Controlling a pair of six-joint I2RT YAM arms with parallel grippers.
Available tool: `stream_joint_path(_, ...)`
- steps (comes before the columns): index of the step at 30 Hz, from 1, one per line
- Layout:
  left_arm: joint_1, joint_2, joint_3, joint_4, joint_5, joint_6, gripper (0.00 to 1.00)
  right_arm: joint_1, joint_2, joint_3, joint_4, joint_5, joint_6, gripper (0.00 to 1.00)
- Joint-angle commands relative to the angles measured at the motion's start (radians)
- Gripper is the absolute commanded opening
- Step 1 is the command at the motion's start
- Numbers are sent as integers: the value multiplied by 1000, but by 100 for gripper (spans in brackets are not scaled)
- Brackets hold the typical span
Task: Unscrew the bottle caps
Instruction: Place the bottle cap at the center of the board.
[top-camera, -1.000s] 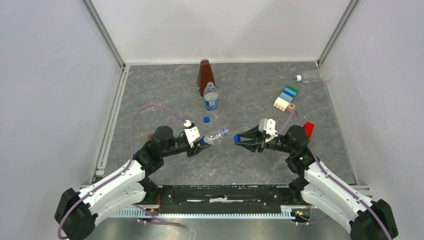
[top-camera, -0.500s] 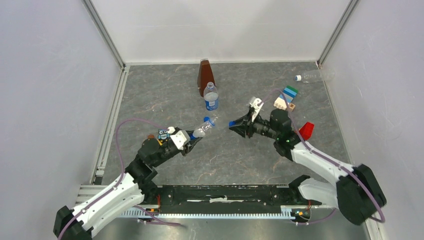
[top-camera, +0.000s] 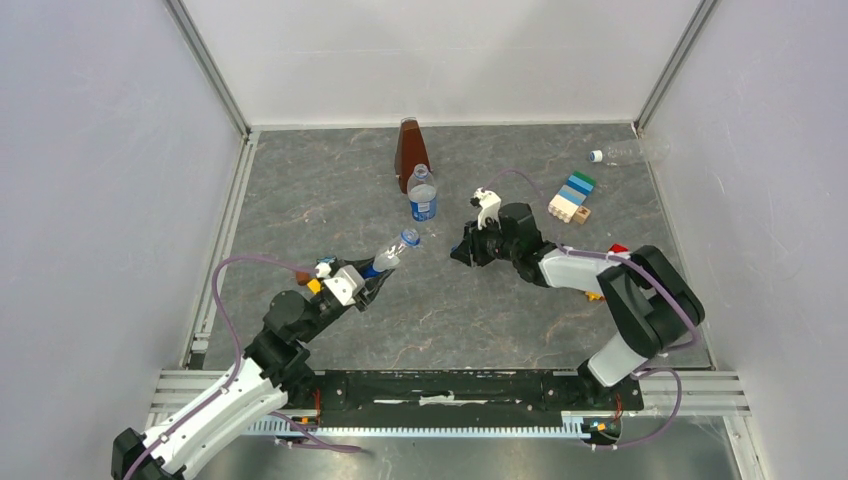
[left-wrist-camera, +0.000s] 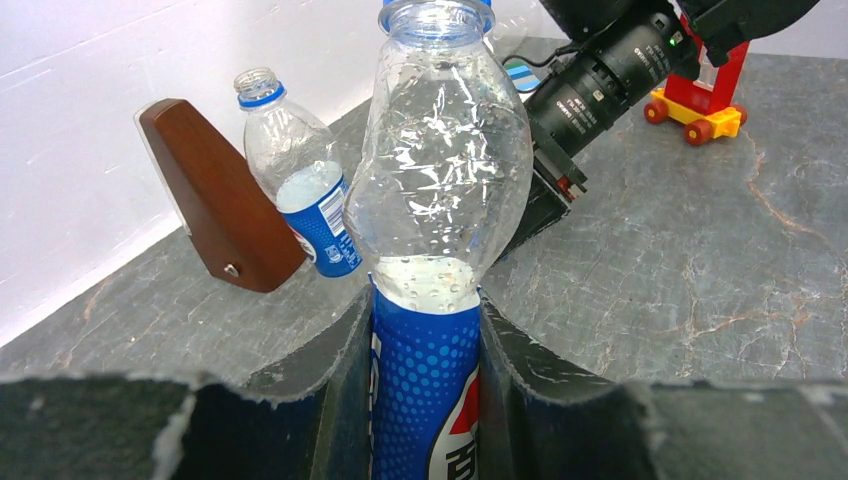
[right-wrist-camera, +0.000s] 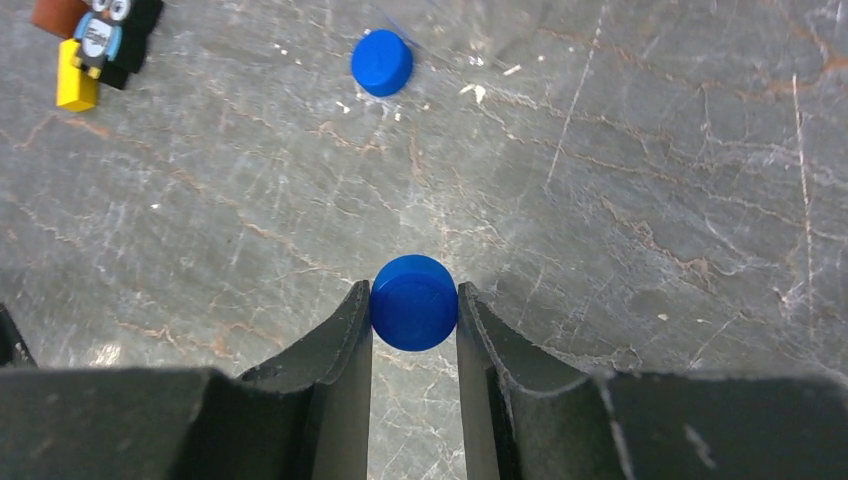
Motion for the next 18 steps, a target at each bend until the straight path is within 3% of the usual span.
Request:
stream_joint_path(1,3,-4,-8,53,-23,-34,16,12,56,52,48,63,45,15)
stream_joint_path(12,4,11,-32,97,-9,-41,17,26,186,129,54,227,98,16)
stream_joint_path(18,4,36,-27,108,-2,-45,18,27,262,172,86,205,126,21)
